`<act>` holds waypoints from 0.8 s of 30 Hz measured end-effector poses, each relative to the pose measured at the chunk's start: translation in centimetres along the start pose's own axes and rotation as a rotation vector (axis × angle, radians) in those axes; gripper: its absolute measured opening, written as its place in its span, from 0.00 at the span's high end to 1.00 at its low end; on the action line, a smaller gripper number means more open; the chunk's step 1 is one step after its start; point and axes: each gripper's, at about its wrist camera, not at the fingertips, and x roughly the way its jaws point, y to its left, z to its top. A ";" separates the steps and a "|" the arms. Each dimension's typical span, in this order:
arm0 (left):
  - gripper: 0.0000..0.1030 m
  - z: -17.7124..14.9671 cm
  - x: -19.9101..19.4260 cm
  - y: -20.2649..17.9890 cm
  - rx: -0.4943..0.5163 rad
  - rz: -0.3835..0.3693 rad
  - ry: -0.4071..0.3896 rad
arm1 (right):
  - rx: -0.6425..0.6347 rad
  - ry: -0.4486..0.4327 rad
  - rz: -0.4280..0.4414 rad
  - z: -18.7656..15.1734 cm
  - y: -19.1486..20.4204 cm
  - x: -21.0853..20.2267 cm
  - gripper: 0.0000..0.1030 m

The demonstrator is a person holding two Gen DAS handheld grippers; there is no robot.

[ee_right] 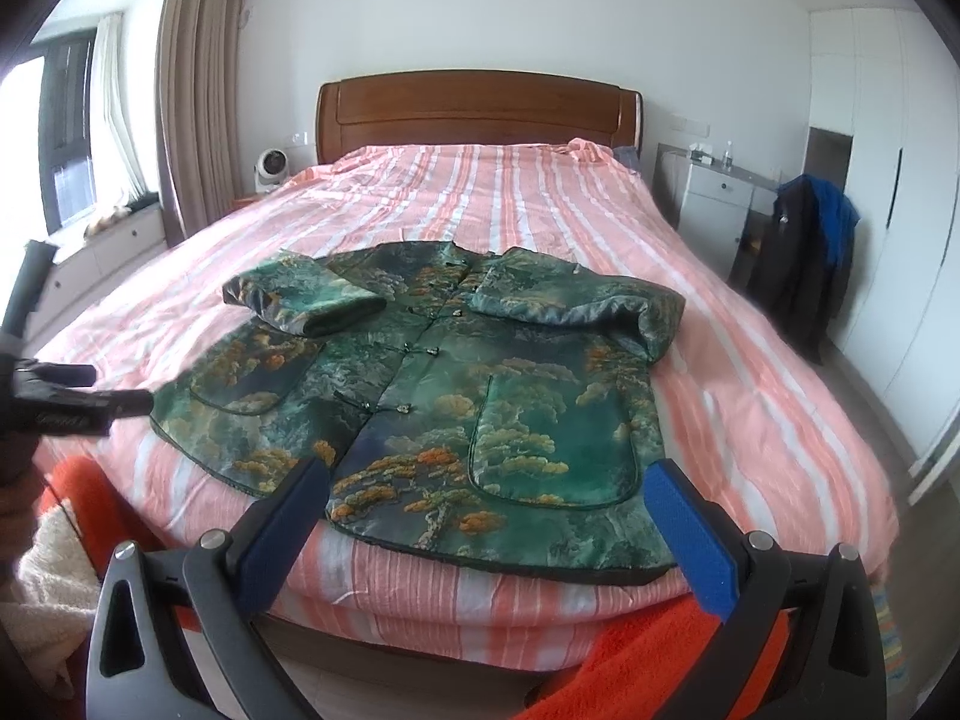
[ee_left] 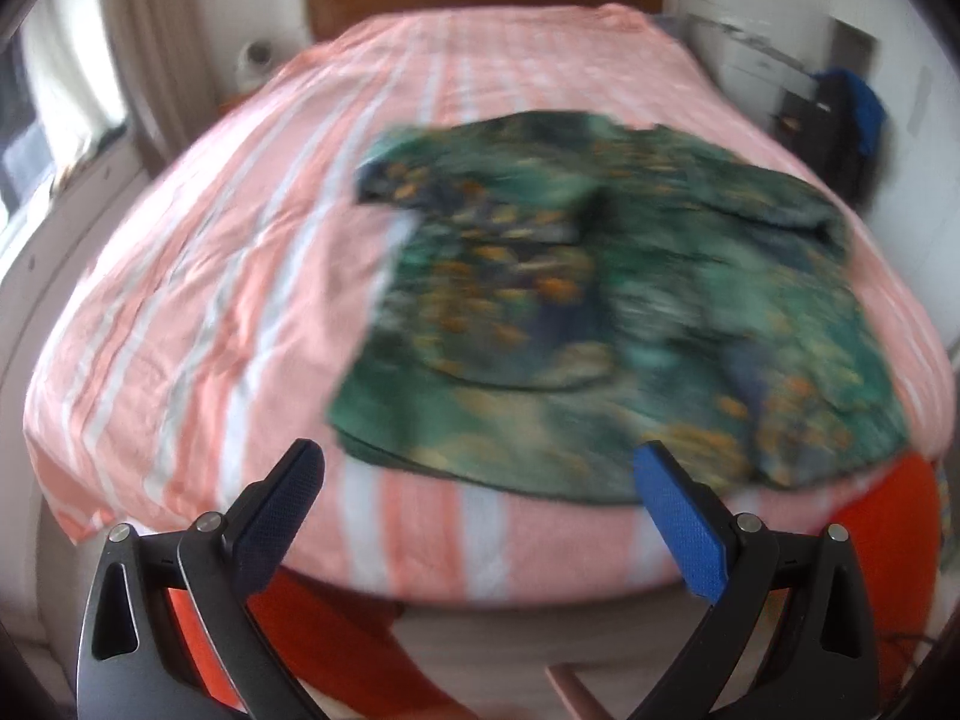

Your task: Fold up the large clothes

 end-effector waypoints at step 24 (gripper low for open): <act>0.89 2.1 13.0 4.7 0.044 -0.161 0.233 | 0.128 0.567 0.209 -3.4 -13.3 19.1 0.71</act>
